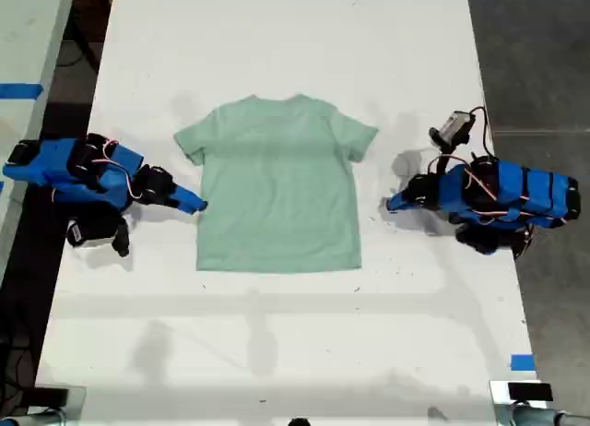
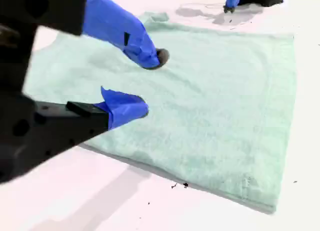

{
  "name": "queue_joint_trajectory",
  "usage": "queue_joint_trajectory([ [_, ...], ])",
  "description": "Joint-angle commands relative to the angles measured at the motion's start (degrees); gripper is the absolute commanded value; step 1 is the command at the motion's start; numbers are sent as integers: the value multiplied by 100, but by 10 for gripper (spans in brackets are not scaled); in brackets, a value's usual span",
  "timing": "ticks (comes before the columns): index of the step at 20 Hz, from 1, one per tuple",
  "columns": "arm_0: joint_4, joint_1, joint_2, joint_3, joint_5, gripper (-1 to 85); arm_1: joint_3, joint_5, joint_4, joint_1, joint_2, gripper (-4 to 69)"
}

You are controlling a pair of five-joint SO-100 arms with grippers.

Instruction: Fold t shirt

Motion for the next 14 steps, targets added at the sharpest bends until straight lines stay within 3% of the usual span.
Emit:
queue_joint_trajectory([
  [1,-53,-18,35,53,26,122,290,105,18,-53,44,19],
  [10,-53,-18,35,53,26,122,-606,-167,62,167,-773,23],
  [12,-53,-18,35,53,26,122,-2136,-668,26,606,-2821,117],
  [14,-53,-18,35,53,26,122,-3683,-1450,105,1371,-4667,166],
])
